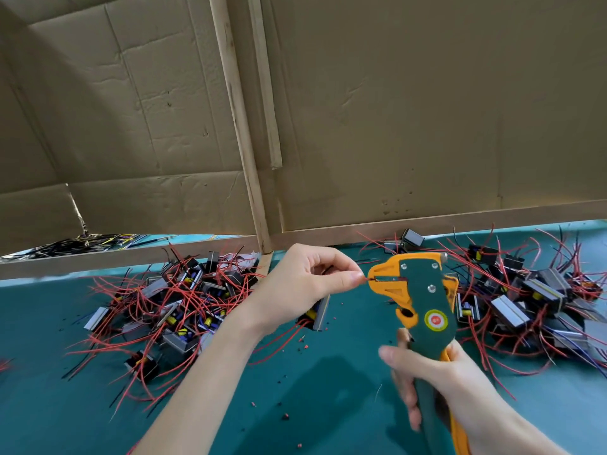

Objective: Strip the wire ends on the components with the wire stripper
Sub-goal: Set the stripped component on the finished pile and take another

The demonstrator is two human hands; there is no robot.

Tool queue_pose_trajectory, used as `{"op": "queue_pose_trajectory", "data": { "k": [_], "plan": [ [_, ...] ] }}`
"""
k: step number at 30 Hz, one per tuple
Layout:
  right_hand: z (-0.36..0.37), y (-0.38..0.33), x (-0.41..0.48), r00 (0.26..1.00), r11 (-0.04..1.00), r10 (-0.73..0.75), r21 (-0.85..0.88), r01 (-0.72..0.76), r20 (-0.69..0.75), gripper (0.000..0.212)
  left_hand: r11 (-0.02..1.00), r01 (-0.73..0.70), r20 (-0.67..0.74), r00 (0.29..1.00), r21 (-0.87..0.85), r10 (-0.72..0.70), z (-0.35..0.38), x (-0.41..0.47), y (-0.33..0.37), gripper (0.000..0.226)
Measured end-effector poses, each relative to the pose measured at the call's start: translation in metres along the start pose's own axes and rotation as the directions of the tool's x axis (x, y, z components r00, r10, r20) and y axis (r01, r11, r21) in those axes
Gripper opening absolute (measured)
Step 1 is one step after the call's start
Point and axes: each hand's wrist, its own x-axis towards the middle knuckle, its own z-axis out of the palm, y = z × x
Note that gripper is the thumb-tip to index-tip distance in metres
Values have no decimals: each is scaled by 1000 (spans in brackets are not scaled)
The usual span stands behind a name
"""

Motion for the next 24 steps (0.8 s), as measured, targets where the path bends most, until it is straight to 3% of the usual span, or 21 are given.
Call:
{"op": "queue_pose_trajectory", "data": {
  "k": [4,6,12,15,17,19,24],
  "plan": [
    [-5,-4,3,983,984,47,162,-76,177,42,997,74,-25,997,-2,-74,-1,1,-5,12],
    [-10,-6,8,970,958,54,262,-117,238,51,996,82,-63,994,-39,-84,-5,2,-8,14],
    [-17,2,14,979,947,75,293,-130,192,51,998,-1,-145,989,-66,-9,-9,5,-10,11],
    [-18,7,17,980,931,154,312,-188,129,37,993,-100,-219,972,-61,84,-3,9,-1,11],
    [-21,10,20,973,904,215,360,-229,81,24,973,-183,-286,948,-138,138,5,15,10,10],
    [-23,12,22,962,871,264,411,-268,68,26,926,-243,-366,922,-289,128,15,28,22,9],
    [-25,11,25,943,811,334,506,-294,13,26,716,-222,-365,930,-662,-50,76,79,44,7]
  ]
}}
